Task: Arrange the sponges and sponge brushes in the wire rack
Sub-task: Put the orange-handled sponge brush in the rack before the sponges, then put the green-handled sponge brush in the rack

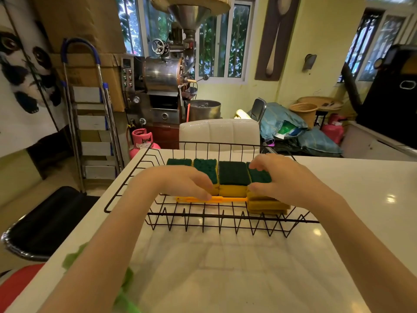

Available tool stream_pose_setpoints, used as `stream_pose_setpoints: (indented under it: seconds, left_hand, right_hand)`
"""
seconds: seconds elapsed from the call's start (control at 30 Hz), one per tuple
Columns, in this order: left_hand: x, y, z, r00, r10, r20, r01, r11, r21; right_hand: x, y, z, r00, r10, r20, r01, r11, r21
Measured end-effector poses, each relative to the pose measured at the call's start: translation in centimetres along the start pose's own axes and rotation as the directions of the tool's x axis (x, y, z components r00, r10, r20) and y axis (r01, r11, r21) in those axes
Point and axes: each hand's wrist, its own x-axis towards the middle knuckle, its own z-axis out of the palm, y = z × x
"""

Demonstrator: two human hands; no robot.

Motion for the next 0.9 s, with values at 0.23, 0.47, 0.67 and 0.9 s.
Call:
stream_pose_setpoints:
  seconds: [0.23, 0.47, 0.67, 0.9]
  left_hand:
    - [-5.4, 1.0, 0.5, 0.917, 0.101, -0.385, -0.156, 0.981, -0.116]
    - [-12.3, -1.0, 4.6, 0.709, 0.024, -0.705, -0.165, 0.977, -0.132]
    - [-15.5, -3.6, 9.7, 0.679, -0.137, -0.721, -0.073, 0.965, -0.253]
    - [-16.1, -5.9, 13.2, 0.680, -0.231, -0.696, 0.017, 0.954, -0.300]
  right_hand:
    - [-3.1, -6.4, -1.1, 0.972, -0.183, -0.149, 0.224, 0.914, 0.338]
    - [-6.1, -12.3, 0.7, 0.956, -0.293, -0.024, 0.268, 0.834, 0.482]
    - [-7.1, -15.3, 3.9, 0.906, -0.366, 0.213, 0.257, 0.875, 0.410]
    - [-7.1, -16.9, 5.3, 0.770, -0.270, 0.577, 0.064, 0.934, 0.352]
